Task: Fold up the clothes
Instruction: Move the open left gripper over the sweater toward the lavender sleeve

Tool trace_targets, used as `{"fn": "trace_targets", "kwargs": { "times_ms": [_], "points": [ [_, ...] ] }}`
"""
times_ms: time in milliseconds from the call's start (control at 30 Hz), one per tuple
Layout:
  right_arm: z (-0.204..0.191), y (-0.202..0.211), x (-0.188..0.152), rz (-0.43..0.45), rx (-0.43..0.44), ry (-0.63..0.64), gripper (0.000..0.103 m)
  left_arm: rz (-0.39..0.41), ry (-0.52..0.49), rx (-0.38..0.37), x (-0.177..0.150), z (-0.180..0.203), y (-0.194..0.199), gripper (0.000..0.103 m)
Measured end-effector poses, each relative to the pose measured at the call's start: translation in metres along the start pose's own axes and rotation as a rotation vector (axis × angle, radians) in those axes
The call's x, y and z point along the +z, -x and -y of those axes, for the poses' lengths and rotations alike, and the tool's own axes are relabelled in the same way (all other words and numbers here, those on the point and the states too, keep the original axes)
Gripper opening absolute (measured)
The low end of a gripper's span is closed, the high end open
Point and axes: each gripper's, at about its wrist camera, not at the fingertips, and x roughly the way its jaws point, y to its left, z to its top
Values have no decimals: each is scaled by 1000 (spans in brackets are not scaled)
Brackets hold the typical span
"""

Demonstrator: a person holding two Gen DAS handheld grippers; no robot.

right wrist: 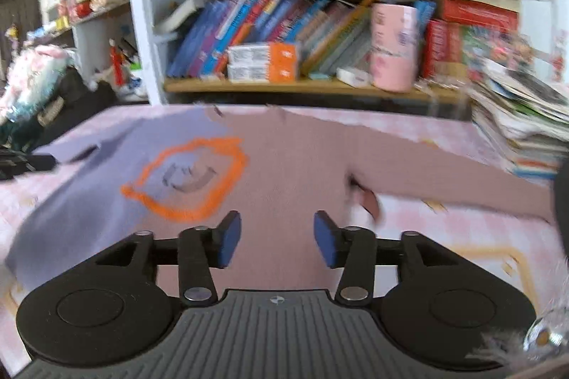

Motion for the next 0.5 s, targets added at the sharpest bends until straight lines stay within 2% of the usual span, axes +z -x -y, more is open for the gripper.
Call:
{"fn": "trace_targets", "kwargs": {
  "times_ms": [133,267,333,400,500],
  "points": [
    [-18,-36,14,-36,74,70,43,-25,12,-28,0,8,-25,28],
    [-28,-66,21,-67,109,111,44,-49,3,2,1,12,-42,29],
    [-30,-79,26,-71,123,114,51,-48,-2,17,2,13,-47,40],
    [-31,-89,29,-67,135,116,66,-42,-10,29,2,14,-52,47],
    [-35,-99,30,-54,147,121,72,-28,-32,48,0,18,-58,64]
  ]
}}
